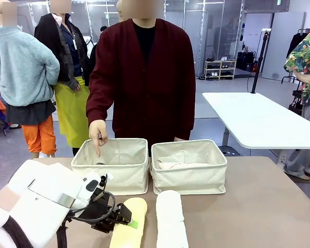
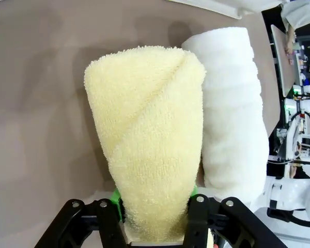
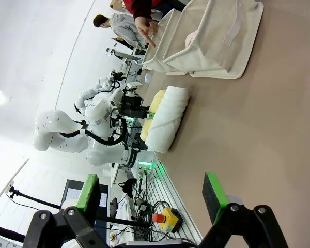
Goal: Divide the towels into two baskets.
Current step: Pick up one hotel-folded towel from the bottom of the table and place it in the Fabric basket indicated by the person.
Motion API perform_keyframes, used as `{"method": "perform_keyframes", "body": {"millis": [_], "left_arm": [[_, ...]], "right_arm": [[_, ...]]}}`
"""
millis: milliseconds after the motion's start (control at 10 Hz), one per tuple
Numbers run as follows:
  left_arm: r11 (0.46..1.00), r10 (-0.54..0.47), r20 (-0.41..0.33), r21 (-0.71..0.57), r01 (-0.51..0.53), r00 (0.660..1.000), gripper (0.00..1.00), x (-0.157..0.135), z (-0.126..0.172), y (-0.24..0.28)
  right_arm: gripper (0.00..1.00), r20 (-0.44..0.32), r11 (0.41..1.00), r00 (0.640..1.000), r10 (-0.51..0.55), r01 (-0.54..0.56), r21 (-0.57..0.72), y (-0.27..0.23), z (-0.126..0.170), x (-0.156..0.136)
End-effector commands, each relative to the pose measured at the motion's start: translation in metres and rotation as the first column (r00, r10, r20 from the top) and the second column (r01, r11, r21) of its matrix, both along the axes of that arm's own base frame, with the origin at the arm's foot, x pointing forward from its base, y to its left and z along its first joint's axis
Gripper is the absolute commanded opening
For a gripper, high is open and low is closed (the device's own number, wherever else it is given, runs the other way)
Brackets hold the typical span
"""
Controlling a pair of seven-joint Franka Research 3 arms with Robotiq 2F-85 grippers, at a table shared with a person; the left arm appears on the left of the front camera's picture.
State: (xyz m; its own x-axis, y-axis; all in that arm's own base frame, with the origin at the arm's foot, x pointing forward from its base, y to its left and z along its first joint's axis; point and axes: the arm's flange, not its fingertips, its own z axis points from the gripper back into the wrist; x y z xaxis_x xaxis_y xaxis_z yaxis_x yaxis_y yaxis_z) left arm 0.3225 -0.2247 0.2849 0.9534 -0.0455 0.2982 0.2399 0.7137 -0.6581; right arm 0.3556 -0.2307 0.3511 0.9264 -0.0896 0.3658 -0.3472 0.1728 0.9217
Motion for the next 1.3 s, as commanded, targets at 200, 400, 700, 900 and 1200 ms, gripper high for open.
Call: {"method": "perform_keyframes", "body": {"millis": [200,400,700,900,1200], "left_arm": [[0.989,-0.135,0.045,-0.057,0.138,0.990,0.00,-0.062,0.054,0.058],[0.980,-0.183,0.138,-0.053,0.192,0.973,0.00,-0.062,0.094,0.076],[0.950,-0.313,0.256,0.059,0.308,0.915,0.00,-0.050,0.132,0.107],[0.902,-0.429,0.308,0.196,0.384,0.849,0.00,-0.046,0.144,0.124],[0.898,-0.435,0.361,0.098,0.430,0.825,0.00,-0.050,0.151,0.148]], "right_arm": [[1.00,0.015,1.000,1.000,0.004,-0.004,-0.001,0.002,0.003,-0.002],[1.00,0.015,1.000,1.000,0.004,-0.004,-0.001,0.002,0.003,-0.002],[1.00,0.015,1.000,1.000,0.004,-0.004,-0.001,0.002,0.003,-0.002],[1.00,0.015,1.000,1.000,0.004,-0.004,-0.001,0.002,0.003,-0.002],[1.00,0.015,1.000,1.000,0.004,-0.004,-0.001,0.002,0.003,-0.002]]}}
